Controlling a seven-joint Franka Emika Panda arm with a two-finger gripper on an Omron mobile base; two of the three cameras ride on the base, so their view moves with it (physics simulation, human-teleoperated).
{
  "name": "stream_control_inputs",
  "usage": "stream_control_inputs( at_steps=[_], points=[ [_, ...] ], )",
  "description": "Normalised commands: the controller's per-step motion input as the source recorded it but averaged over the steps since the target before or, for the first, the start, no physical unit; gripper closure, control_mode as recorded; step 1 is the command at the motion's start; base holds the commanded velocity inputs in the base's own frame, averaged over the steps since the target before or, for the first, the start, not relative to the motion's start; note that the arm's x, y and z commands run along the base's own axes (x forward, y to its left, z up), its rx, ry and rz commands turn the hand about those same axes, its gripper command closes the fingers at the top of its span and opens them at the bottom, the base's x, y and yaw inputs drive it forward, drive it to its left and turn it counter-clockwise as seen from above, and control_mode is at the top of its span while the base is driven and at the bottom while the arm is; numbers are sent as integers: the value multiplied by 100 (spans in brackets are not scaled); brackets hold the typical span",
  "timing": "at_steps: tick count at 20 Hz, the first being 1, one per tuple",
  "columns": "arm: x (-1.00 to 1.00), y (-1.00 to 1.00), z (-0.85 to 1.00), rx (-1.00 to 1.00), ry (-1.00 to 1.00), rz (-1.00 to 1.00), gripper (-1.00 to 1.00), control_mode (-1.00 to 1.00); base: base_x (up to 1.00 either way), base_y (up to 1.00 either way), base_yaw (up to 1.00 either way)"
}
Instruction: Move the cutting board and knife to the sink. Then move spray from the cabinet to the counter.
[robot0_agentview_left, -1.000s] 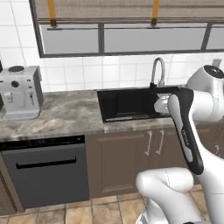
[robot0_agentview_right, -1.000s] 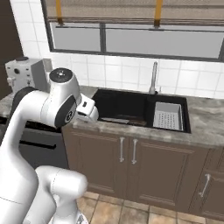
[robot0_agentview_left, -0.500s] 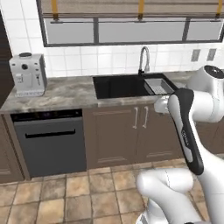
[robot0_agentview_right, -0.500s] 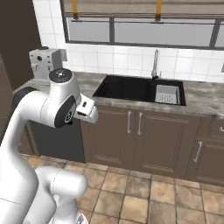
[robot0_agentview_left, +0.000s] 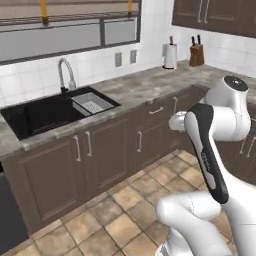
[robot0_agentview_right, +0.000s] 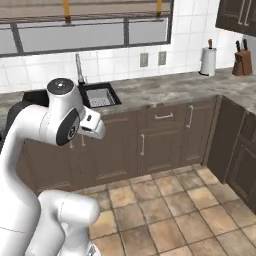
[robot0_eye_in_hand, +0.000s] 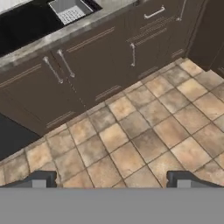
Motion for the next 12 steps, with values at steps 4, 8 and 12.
stream_control_inputs(
  at_steps=[4, 8, 12],
  points=[
    [0, 0, 0, 0, 0, 0, -100, 100, 0, 0, -100],
    [0, 0, 0, 0, 0, 0, -100, 100, 0, 0, -100],
    [0, 0, 0, 0, 0, 0, -100, 100, 0, 0, -100]
  ],
)
